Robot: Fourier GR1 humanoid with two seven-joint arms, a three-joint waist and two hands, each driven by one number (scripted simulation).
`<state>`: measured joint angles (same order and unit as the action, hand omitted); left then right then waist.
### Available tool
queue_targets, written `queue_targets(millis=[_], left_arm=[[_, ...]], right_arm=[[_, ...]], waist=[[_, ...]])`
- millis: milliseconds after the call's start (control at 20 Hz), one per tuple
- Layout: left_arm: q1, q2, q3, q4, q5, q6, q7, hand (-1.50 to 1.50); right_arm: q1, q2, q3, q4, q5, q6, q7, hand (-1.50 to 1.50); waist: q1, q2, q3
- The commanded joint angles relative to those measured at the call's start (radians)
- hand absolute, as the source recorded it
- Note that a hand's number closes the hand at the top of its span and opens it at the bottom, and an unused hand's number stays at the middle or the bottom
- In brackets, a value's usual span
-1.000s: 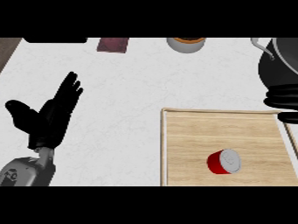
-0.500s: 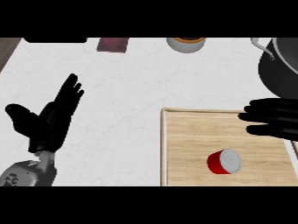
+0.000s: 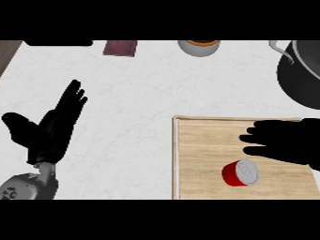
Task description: Pick the can from the tray and place it in the pot
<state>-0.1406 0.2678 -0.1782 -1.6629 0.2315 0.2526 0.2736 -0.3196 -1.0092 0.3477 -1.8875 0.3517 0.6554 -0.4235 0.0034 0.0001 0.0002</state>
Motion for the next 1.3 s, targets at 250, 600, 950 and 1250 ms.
queue_targets(millis=[250, 600, 950, 1250], left_arm=[[0.006, -0.009, 0.056, -0.027, -0.002, -0.053, 0.043, 0.0], [0.031, -0.029, 0.066, -0.042, -0.039, -0.071, 0.037, 0.0], [0.042, -0.06, 0.068, -0.059, -0.071, -0.08, 0.042, 0.0], [0.035, -0.108, 0.053, -0.035, -0.095, -0.084, 0.044, 0.0]], right_arm=[[0.095, 0.083, -0.074, -0.039, 0.079, 0.062, -0.046, -1.5], [0.05, 0.233, -0.051, -0.083, 0.078, 0.149, 0.116, -1.5], [0.165, 0.262, -0.025, -0.126, 0.25, 0.103, 0.135, -1.5], [0.088, 0.394, 0.046, -0.033, 0.374, 0.111, 0.182, -1.5]], waist=[[-0.006, -0.002, 0.0], [0.001, -0.001, -0.001], [-0.003, -0.001, 0.0], [0.001, 0.0, 0.0]])
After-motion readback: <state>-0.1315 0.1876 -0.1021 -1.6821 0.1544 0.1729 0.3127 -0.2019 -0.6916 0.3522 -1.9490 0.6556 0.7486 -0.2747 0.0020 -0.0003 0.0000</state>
